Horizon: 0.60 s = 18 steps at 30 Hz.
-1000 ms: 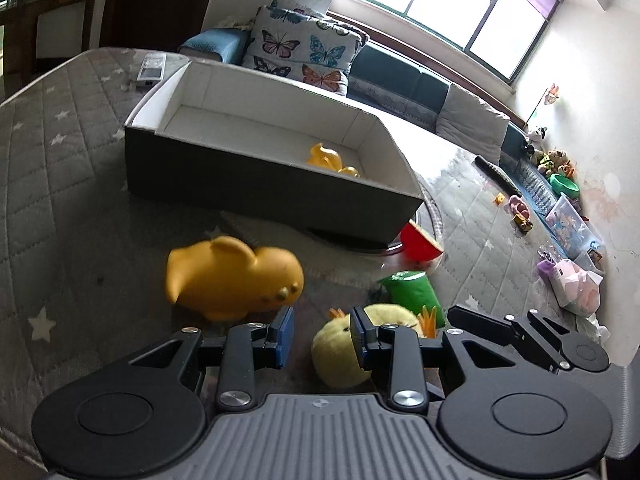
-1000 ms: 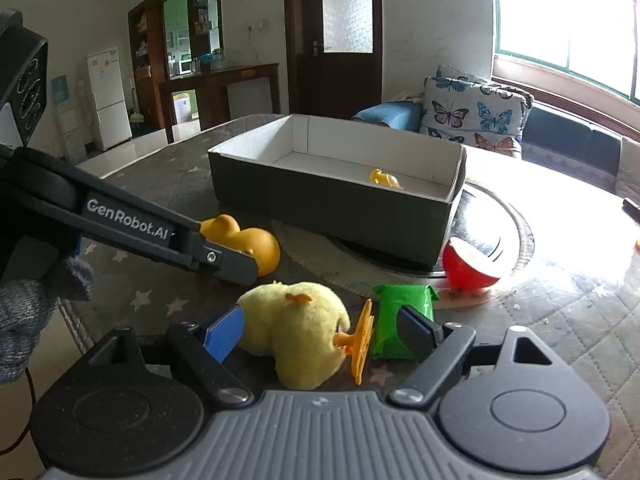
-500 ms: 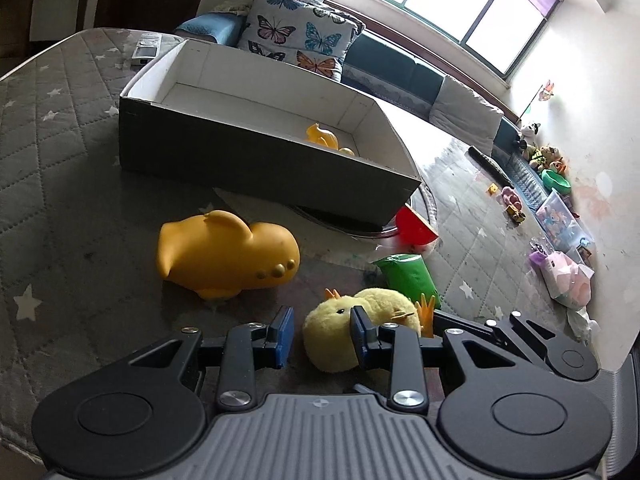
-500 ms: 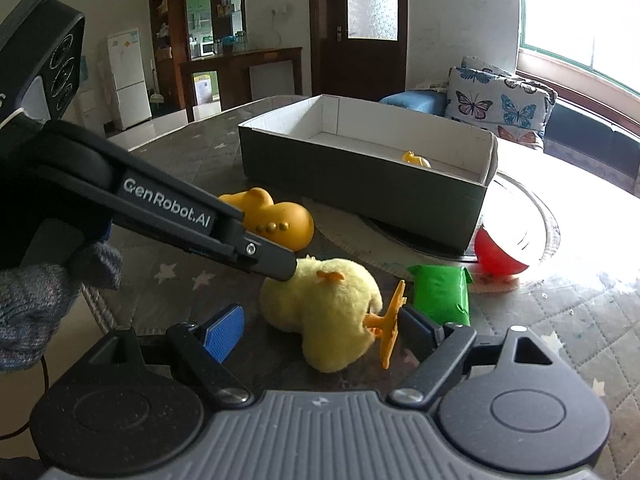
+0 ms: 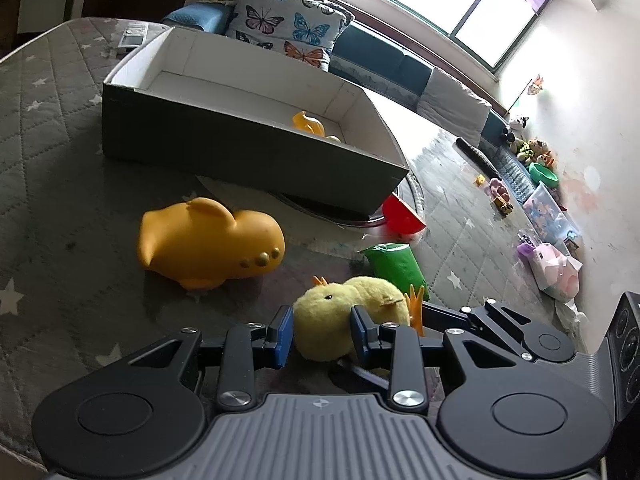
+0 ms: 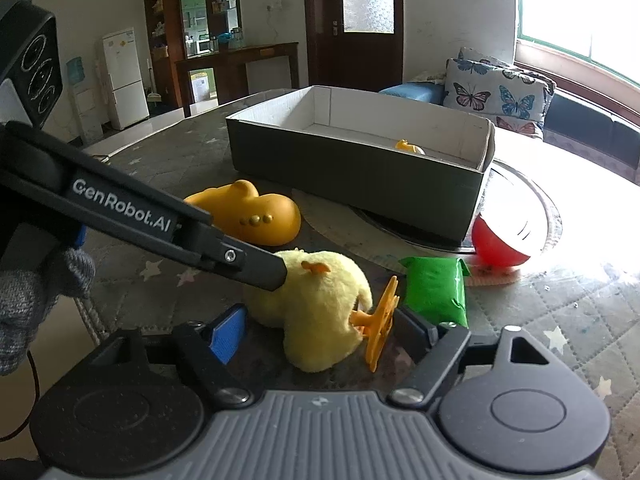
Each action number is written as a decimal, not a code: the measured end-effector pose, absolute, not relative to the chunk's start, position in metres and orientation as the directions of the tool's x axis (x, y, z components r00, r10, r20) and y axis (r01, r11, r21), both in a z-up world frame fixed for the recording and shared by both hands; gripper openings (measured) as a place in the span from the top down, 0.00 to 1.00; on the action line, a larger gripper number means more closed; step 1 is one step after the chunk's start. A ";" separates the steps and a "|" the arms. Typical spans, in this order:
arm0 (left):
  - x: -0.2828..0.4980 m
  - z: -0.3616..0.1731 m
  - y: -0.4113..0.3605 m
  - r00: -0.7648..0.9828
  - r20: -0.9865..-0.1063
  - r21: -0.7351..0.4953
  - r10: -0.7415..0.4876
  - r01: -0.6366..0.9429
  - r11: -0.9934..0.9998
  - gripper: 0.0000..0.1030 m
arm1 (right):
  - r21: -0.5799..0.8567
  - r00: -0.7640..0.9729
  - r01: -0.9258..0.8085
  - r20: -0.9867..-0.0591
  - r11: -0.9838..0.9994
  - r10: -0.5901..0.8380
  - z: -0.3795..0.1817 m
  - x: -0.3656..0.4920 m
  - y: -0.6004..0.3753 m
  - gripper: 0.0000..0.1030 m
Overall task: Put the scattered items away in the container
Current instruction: 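Move the right tool toward the yellow plush chick, then close the right tool on the plush chick's orange feet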
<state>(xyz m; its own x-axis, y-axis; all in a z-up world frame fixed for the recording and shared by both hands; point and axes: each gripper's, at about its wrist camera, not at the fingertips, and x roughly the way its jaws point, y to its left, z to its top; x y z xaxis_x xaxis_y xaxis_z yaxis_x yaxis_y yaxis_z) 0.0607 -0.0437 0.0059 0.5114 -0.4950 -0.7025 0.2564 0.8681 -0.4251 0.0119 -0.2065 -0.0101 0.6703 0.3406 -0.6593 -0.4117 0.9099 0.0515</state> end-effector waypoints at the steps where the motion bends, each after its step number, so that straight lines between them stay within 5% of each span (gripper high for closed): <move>1: 0.061 0.006 -0.043 0.511 -0.702 -0.427 -0.496 0.255 0.867 0.66 | 0.053 0.672 -0.407 -0.658 0.912 0.339 -0.010 0.012 -0.207 0.30; 7: 0.062 0.006 -0.041 0.517 -0.700 -0.426 -0.493 0.252 0.869 0.67 | 0.066 0.659 -0.406 -0.670 0.911 0.342 -0.007 0.010 -0.210 0.35; 18: 0.065 0.005 -0.036 0.513 -0.698 -0.443 -0.500 0.239 0.864 0.66 | 0.039 0.666 -0.428 -0.661 0.903 0.345 -0.002 0.001 -0.209 0.30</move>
<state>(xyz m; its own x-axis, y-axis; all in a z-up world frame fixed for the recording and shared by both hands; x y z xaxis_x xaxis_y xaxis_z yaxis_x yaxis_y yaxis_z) 0.0646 -0.0359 0.0046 0.5125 -0.4995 -0.6984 0.2390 0.8642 -0.4428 0.0010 -0.2088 -0.0015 0.6663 0.3446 -0.6613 -0.4283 0.9028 0.0389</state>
